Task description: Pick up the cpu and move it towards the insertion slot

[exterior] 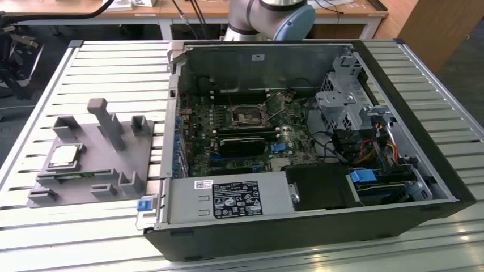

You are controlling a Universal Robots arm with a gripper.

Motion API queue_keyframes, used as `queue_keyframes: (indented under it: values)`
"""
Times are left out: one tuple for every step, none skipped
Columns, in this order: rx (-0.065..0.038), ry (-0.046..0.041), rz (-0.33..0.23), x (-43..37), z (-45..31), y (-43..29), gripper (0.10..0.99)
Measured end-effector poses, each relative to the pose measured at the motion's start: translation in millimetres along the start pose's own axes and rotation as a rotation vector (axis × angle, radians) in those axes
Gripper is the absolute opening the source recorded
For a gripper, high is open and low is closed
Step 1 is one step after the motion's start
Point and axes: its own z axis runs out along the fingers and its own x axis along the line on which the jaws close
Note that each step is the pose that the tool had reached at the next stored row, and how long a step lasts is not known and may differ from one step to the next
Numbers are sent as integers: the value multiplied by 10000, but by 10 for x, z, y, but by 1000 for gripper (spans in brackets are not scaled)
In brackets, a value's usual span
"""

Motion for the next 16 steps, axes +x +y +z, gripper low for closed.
queue_keyframes:
  values:
    - [-1,-1,1,28,4,0,106]
    - [-2,-3,1,47,8,1,106]
    - [-2,-2,0,61,11,0,106]
    - [-2,-2,0,70,16,0,106]
    - [-2,-3,-1,74,22,-1,106]
    - [-2,-4,-1,78,31,-1,106]
    - [-2,-3,-1,83,42,-3,106]
    - [-1,-1,-1,86,56,-7,106]
    - [-2,-1,-1,86,75,-15,106]
    - [-2,-2,0,88,93,-20,106]
    - [-5,-2,1,91,111,-24,106]
    - [-12,-2,-1,91,129,-31,106]
    - [-20,-3,-1,92,147,-38,106]
    - [-28,-2,-1,92,163,-44,114]
    - [-29,2,-1,92,177,-49,169]
    - [-30,2,0,92,193,-51,169]
